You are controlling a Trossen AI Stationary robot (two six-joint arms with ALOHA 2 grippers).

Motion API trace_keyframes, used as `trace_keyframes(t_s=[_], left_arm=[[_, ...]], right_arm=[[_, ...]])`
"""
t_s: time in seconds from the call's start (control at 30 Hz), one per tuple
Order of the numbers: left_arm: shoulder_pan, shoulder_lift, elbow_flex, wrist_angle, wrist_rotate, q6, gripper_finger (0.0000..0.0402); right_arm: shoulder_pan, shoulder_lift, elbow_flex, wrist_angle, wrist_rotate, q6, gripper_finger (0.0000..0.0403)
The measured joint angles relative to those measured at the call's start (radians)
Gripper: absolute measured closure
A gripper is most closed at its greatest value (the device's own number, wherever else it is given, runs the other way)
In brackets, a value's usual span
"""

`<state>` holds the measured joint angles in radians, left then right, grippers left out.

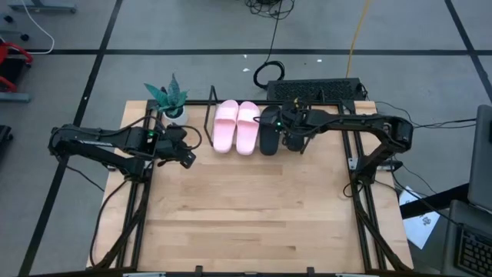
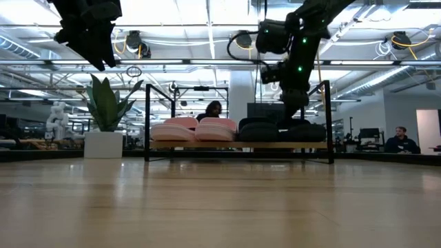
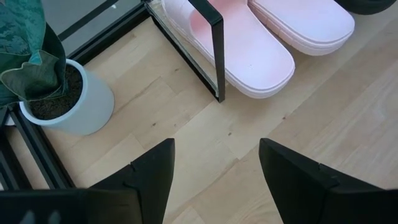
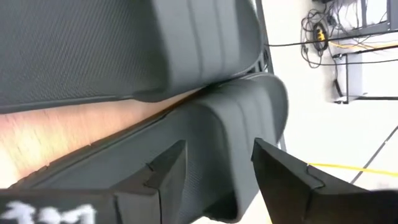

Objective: Pick and place slides into the shelf
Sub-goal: Return to Home Position

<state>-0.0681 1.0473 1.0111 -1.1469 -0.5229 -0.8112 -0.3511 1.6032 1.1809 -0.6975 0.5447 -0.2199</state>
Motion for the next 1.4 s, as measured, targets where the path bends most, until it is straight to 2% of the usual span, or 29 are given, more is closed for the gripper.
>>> trace_keyframes(t_s=[0.3, 0.47, 0.67, 0.8, 1.07, 1.23, 1.4], left_arm=[[0.000, 0.000, 0.000, 0.000, -0.001, -0.002, 0.0165], [0.000, 0.000, 0.000, 0.000, -0.044, -0.002, 0.0165], [0.000, 0.000, 0.000, 0.007, -0.124, 0.004, 0.0165], [0.008, -0.012, 0.000, 0.087, -0.167, 0.015, 0.0165], [0.042, -0.153, 0.072, 0.293, -0.126, 0.216, 0.0165], [0.041, -0.262, 0.179, 0.307, -0.038, 0.325, 0.0165], [0.041, -0.371, 0.245, 0.298, 0.031, 0.418, 0.0165]], right_arm=[[0.004, -0.075, 0.000, 0.011, 0.001, 0.026, 0.0229], [0.030, -0.126, 0.000, 0.095, 0.001, 0.025, 0.0229], [0.099, -0.254, 0.000, 0.245, 0.007, -0.002, 0.0229], [0.154, -0.359, 0.002, 0.313, 0.007, 0.003, 0.0229], [0.276, -0.560, 0.002, 0.395, 0.003, 0.240, 0.0229], [0.335, -0.665, 0.002, 0.382, 0.001, 0.440, 0.0229], [0.367, -0.758, 0.002, 0.324, -0.004, 0.533, 0.0229]])
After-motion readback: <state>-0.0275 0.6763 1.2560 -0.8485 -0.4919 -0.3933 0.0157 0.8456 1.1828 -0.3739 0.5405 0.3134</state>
